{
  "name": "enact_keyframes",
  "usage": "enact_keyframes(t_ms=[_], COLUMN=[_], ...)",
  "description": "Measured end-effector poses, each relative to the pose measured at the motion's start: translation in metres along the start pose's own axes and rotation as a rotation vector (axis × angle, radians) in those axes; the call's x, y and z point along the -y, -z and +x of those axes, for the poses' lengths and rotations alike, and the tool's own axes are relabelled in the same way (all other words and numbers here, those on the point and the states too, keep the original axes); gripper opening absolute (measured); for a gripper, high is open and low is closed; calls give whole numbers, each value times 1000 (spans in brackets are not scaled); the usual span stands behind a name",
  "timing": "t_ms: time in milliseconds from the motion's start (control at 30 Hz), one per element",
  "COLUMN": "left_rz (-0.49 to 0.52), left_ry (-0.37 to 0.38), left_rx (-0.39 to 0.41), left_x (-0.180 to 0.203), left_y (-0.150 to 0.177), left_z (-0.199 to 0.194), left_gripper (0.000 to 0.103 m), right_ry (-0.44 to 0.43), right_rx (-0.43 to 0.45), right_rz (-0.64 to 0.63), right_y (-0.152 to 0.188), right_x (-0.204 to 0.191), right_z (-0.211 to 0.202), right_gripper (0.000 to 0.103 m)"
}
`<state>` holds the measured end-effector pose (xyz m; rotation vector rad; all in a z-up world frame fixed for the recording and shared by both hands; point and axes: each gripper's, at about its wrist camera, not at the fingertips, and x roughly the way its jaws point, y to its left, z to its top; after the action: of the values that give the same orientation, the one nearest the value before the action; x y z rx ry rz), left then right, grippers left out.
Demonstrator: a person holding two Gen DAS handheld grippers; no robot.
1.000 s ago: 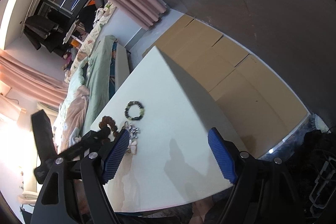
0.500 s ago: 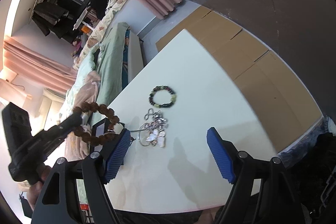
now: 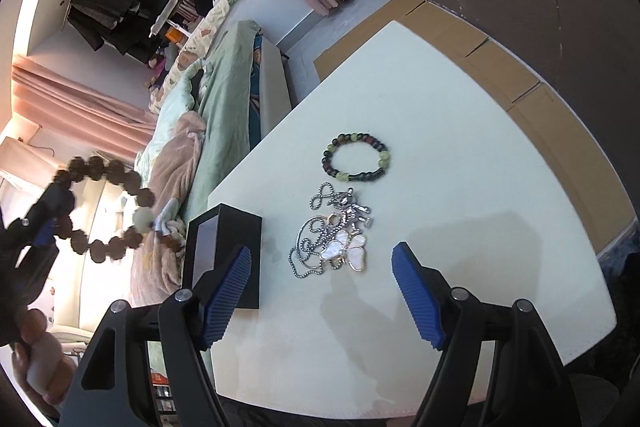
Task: Organize jewelry
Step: 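Place the brown bracelet in the box with the left gripper while the right gripper grasps a silver charm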
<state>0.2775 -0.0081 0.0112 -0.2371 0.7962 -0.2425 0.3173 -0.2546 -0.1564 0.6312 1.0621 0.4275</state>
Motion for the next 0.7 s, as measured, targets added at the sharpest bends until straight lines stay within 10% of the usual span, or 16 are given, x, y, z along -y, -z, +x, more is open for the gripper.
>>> enact_keyframes(t_ms=[700], left_rz=[-136], left_ry=[-88], left_rx=[-10], left_x=[-82], left_y=[14], left_z=[-7], left_gripper=[18], right_ry=[375], right_rx=[-140], right_rz=[-278], right_y=[-32], right_x=[-41], right_z=[97], right_gripper=[49])
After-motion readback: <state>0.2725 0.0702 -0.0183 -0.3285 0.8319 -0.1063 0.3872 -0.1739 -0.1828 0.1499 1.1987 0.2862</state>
